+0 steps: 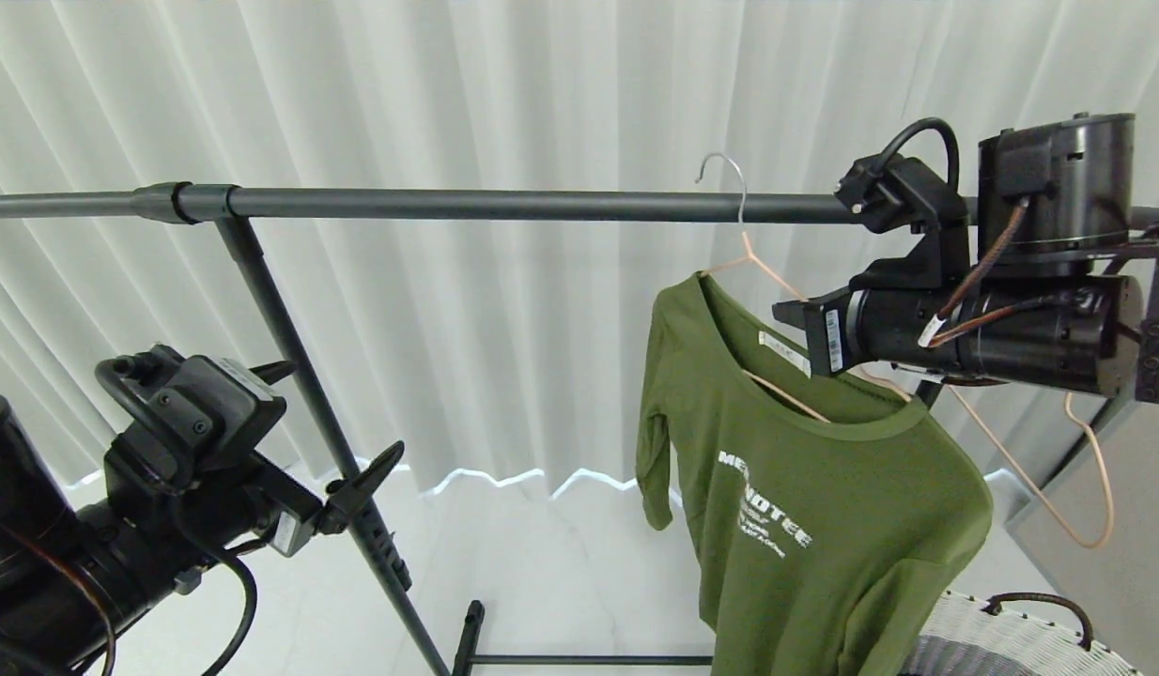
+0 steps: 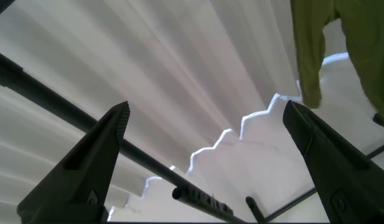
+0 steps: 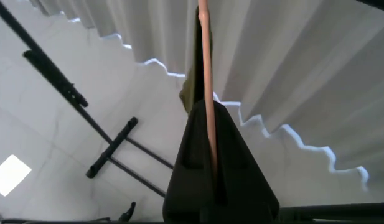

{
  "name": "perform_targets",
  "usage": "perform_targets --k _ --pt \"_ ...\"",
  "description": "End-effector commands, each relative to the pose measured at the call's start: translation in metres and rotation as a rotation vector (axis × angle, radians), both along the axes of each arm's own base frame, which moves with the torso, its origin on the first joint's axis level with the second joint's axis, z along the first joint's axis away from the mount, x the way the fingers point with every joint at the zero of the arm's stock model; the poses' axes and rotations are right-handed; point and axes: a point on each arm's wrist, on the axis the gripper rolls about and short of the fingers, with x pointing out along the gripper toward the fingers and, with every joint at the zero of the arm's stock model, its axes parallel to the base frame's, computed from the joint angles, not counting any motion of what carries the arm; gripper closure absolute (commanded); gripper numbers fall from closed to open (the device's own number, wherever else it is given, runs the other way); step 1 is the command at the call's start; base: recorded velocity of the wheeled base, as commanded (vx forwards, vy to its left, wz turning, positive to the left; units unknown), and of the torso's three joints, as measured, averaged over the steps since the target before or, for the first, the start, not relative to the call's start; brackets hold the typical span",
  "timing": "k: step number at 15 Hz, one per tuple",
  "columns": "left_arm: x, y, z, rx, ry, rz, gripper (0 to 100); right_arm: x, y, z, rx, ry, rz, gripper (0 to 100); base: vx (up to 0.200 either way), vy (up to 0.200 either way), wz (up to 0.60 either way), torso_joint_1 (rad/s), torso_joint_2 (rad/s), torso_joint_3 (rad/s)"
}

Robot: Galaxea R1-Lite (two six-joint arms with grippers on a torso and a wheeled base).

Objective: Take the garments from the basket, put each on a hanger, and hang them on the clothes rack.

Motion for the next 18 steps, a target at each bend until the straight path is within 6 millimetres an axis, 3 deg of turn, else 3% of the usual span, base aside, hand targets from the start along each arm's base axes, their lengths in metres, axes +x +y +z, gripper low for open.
perform_targets --k 1,11,12,18 --pt "0.001 0.000 0.000 -0.001 0.004 0.000 0 0.017 0.005 -0.011 -0.019 0.024 -0.020 100 0.000 0.000 0.00 0.000 0.00 0.000" --pt "0.001 0.000 -0.001 0.000 0.005 0.002 0 0.018 0.011 -0.015 -0.034 0.029 -0.029 100 0.000 0.000 0.00 0.000 0.00 0.000" --pt "0.000 0.000 -0.001 -0.002 0.004 0.000 0 0.019 0.011 -0.015 -0.037 0.027 -0.039 0 0.000 0.000 0.00 0.000 0.00 0.000" --pt "0.001 0.001 -0.001 -0.002 0.005 0.009 0 0.011 0.006 -0.004 0.002 -0.056 -0.041 0 0.000 0.000 0.00 0.000 0.00 0.000"
